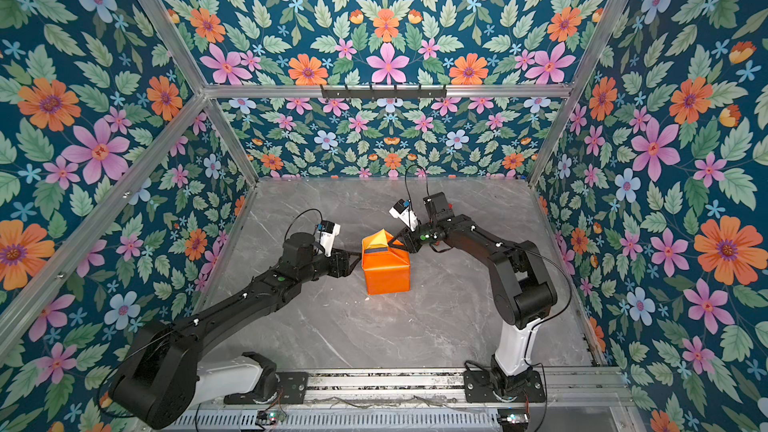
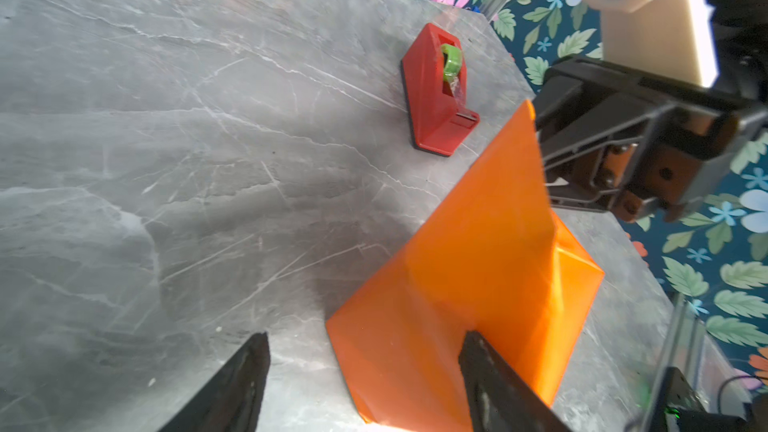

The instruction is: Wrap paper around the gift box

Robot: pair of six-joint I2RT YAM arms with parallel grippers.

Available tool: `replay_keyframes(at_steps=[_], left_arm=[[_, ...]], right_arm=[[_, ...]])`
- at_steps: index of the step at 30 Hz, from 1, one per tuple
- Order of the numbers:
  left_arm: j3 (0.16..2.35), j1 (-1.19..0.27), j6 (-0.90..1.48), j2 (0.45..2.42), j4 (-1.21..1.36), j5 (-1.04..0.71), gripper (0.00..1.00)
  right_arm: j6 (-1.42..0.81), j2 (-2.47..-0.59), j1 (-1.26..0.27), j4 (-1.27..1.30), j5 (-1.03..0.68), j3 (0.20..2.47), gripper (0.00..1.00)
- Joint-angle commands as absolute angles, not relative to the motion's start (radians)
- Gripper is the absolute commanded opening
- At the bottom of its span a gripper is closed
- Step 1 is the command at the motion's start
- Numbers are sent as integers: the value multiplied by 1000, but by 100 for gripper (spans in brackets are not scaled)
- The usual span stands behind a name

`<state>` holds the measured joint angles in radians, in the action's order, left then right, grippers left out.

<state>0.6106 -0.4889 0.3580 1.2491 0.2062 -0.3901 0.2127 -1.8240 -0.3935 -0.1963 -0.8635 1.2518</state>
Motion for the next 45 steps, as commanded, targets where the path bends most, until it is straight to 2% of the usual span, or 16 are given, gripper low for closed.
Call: replay_keyframes(at_steps=[1,16,28,45], left_arm=[[621,-495,354,1259,242,-429,76],[780,-500,248,1463,192,-428,76],[858,-496,113,1532,146,-467,78],[950,-487,-102,1598,39,-605,68]], right_arm=[[228,-1825,-396,-206,-868,1249,18],[229,-1822,-395,-190,-895,1239,16],[230,-1824,-395,-177,-913,1242,11],[301,-1838,-396,-217,-968,1291,2]])
